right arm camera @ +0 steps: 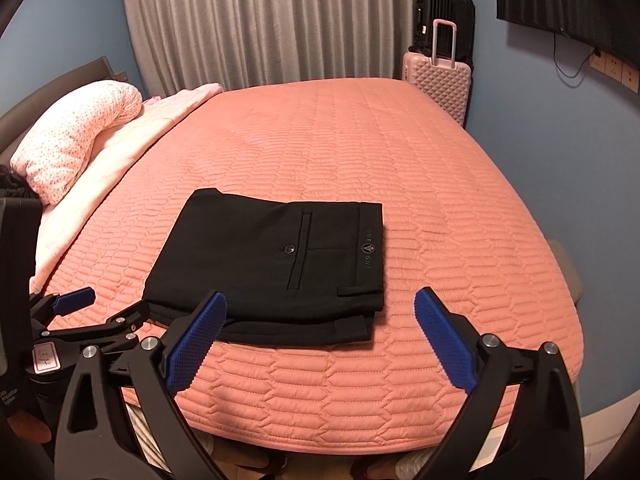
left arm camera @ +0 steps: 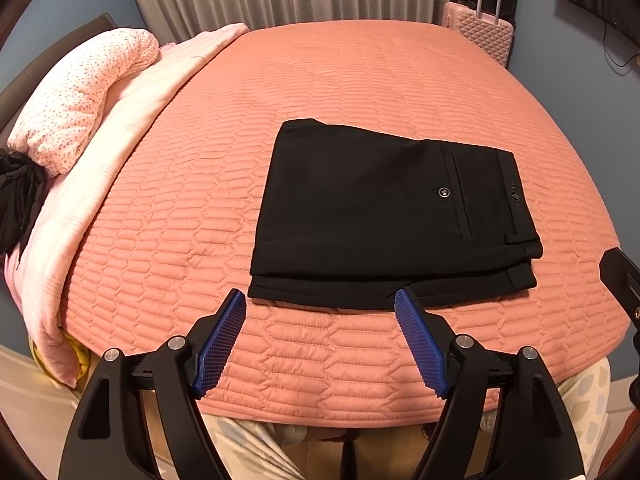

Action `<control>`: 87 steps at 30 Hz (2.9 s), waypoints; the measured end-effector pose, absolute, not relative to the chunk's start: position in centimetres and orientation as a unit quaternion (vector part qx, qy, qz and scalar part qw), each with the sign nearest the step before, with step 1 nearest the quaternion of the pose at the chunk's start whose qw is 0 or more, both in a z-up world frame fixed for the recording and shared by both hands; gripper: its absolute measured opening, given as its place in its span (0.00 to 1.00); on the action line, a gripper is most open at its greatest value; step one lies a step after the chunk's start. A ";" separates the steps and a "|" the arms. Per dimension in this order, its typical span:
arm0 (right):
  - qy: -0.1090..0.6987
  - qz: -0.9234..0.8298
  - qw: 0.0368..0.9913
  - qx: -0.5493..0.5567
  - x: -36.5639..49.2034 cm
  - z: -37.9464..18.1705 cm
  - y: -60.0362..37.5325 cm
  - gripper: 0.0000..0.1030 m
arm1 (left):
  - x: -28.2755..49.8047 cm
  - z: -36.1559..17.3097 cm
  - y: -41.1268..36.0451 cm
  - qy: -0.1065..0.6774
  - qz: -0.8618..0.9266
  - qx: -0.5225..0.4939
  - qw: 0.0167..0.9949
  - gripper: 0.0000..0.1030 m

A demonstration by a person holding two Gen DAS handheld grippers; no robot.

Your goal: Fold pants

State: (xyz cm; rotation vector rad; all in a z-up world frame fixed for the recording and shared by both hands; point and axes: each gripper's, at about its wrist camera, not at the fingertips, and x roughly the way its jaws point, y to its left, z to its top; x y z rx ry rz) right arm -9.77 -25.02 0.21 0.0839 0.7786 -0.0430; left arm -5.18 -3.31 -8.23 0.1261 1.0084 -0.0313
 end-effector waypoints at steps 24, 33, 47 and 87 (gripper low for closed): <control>0.371 -0.030 0.927 0.041 -9.6 1.0 -25.6 0.92 | -6.2 -5.2 -3.9 0.447 -0.018 0.066 0.892 0.79; 0.360 -0.031 0.932 0.036 -9.7 1.6 -25.2 0.92 | -6.5 -4.8 -3.6 0.445 -0.022 0.059 0.893 0.79; 0.359 -0.029 0.933 0.028 -9.5 1.8 -24.0 0.92 | -6.2 -5.6 -2.7 0.454 -0.011 0.063 0.889 0.79; 0.365 -0.030 0.930 0.030 -9.0 1.3 -23.9 0.92 | -5.8 -6.3 -2.4 0.459 -0.014 0.067 0.886 0.79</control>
